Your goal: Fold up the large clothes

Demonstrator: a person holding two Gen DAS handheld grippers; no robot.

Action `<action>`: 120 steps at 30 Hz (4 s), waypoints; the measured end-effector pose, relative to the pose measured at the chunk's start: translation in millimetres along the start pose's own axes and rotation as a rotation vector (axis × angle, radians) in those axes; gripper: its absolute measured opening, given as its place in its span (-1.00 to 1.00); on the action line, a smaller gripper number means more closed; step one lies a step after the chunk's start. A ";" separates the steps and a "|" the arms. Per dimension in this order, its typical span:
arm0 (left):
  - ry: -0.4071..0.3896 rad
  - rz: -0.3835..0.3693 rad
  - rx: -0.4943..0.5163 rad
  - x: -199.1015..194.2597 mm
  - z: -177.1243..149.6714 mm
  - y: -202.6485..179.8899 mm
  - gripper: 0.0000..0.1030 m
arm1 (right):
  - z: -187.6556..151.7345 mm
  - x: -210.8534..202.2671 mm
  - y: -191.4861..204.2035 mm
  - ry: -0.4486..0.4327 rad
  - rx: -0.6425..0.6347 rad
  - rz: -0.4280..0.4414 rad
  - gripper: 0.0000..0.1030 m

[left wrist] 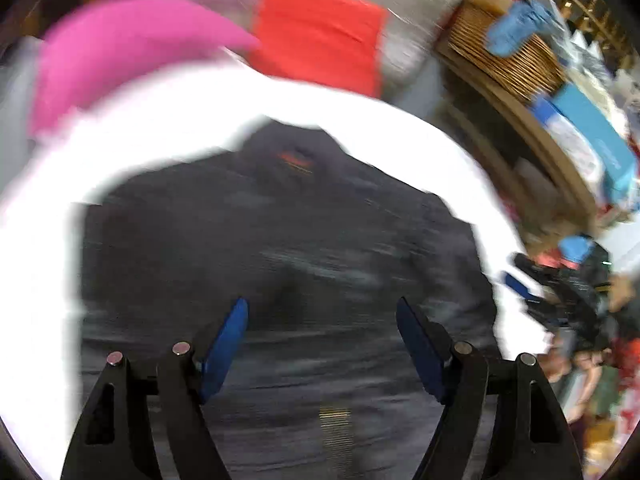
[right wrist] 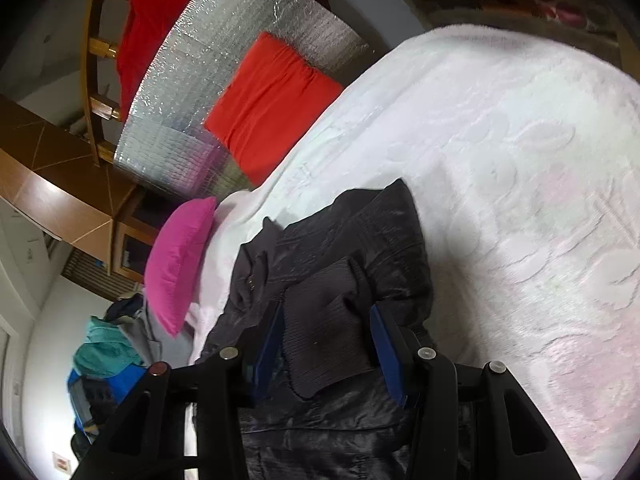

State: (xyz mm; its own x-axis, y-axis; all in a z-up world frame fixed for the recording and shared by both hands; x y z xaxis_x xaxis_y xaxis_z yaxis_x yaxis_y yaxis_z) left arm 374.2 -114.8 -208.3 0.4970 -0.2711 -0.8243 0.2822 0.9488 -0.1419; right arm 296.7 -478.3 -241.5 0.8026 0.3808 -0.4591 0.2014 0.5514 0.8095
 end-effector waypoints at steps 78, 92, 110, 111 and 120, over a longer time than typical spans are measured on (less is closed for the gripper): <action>-0.096 -0.042 -0.108 8.8 -28.5 84.2 0.54 | -37.6 -20.7 23.8 0.039 -0.119 0.027 0.55; 0.201 -0.331 -0.510 61.6 -74.9 68.4 0.54 | -106.6 56.8 -0.9 0.198 0.158 0.063 0.54; 0.075 -0.274 -0.602 70.3 -60.3 74.2 -0.42 | -92.3 42.7 18.3 0.030 0.003 -0.005 -0.57; 0.078 -0.256 -0.577 68.2 -61.9 72.4 -0.43 | -93.6 38.5 17.6 0.031 -0.009 -0.013 -0.57; 0.192 -0.247 -0.526 69.0 -72.6 81.4 -0.16 | -99.0 35.9 6.7 0.156 0.035 -0.050 -0.36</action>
State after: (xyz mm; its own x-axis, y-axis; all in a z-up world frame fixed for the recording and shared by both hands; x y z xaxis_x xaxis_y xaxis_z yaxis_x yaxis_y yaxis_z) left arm 371.8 -44.5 -316.5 0.2980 -0.5059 -0.8095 -0.0971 0.8276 -0.5529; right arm 271.2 -387.4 -288.8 0.6949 0.4656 -0.5480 0.2604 0.5474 0.7953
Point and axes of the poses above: each gripper's, at about its wrist camera, not at the fingertips, and x roughly the way its jaws point, y to its left, z to its top, the point moved 5 cm from there along x, roughly the way its jaws point, and after that the axes turned 9 degrees about z, right-handed, at the moved point
